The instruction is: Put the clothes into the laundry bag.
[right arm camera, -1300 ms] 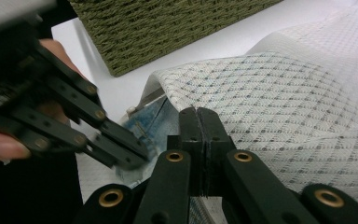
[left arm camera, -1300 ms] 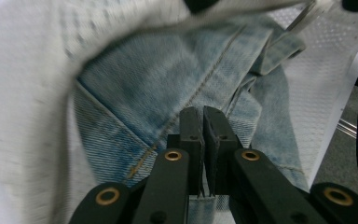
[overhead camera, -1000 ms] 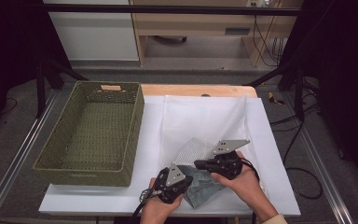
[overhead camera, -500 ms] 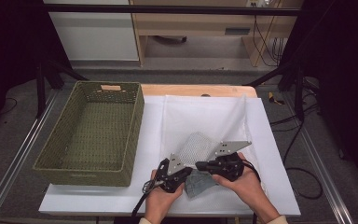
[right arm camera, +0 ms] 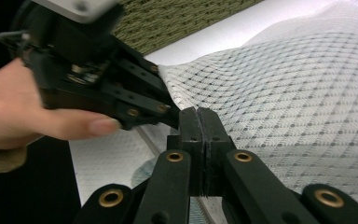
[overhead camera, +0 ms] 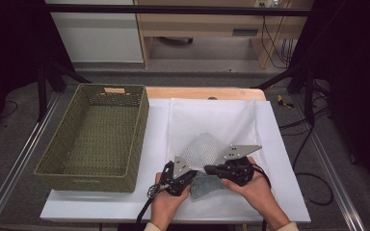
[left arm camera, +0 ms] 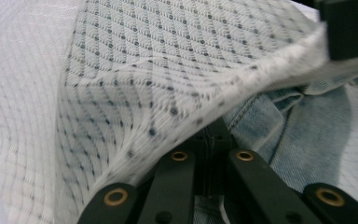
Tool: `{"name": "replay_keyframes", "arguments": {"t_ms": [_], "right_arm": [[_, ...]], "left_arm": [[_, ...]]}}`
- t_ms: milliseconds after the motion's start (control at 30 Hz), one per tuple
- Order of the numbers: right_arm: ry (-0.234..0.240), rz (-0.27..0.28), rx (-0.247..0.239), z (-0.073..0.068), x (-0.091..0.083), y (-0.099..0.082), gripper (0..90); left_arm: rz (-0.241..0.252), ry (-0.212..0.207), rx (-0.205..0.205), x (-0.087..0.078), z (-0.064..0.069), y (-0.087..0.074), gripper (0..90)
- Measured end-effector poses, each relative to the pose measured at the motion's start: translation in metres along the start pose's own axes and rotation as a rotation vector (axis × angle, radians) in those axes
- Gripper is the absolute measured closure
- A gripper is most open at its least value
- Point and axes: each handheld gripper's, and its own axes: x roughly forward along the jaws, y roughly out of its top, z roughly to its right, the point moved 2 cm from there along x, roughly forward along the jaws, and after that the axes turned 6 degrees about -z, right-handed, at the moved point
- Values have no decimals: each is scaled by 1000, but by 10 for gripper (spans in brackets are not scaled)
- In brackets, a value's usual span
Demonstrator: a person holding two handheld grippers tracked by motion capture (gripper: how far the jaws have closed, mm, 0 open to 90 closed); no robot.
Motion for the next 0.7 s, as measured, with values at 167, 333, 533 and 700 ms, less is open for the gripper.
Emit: {"name": "replay_keyframes", "arguments": {"t_ms": [167,333,533,700], "right_arm": [[-15,11,10,0,-3,-2,900],[-22,11,7,0,-3,-2,900],[-25,10,7,-1,-2,-2,900],[-27,11,3,-1,-3,-4,900]], "left_arm": [[20,-17,13,-18,4,-3,900],[36,-58,35,-32,17,-4,900],[7,-110,65,-25,35,-3,900],[-28,-67,78,-7,38,-3,900]]}}
